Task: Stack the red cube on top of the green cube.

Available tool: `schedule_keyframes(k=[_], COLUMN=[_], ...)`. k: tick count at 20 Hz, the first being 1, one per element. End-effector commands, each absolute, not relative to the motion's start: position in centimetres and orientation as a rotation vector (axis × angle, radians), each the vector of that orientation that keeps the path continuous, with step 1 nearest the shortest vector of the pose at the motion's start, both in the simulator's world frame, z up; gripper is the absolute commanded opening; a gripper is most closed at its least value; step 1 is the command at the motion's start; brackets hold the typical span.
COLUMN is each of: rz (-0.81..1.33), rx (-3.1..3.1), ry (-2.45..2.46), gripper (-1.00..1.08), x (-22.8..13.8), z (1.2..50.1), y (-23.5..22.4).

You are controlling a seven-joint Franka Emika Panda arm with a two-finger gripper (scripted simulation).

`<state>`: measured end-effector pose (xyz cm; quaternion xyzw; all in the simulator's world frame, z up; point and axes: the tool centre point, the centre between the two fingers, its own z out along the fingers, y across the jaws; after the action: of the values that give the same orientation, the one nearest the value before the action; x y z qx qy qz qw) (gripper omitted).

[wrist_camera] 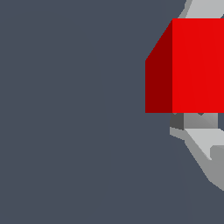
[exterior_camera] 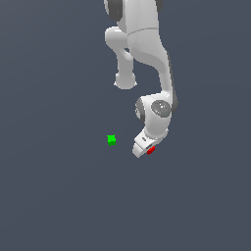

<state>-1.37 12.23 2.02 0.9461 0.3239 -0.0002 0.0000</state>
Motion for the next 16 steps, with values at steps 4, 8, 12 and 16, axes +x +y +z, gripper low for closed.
schedule_keyframes(k=[4,8,12,16], rz=[0.0,0.0,0.0,0.0], rx=[2.972,2.971,2.971,2.971], ry=[1.018,1.018,1.018,1.018], gripper=[-1.0,-1.0,-1.0,-1.0], x=[-1.4,-1.4,-1.5,-1.5], z=[2.1,3.1,5.0,7.9], y=[12.2,12.2,12.2,12.2])
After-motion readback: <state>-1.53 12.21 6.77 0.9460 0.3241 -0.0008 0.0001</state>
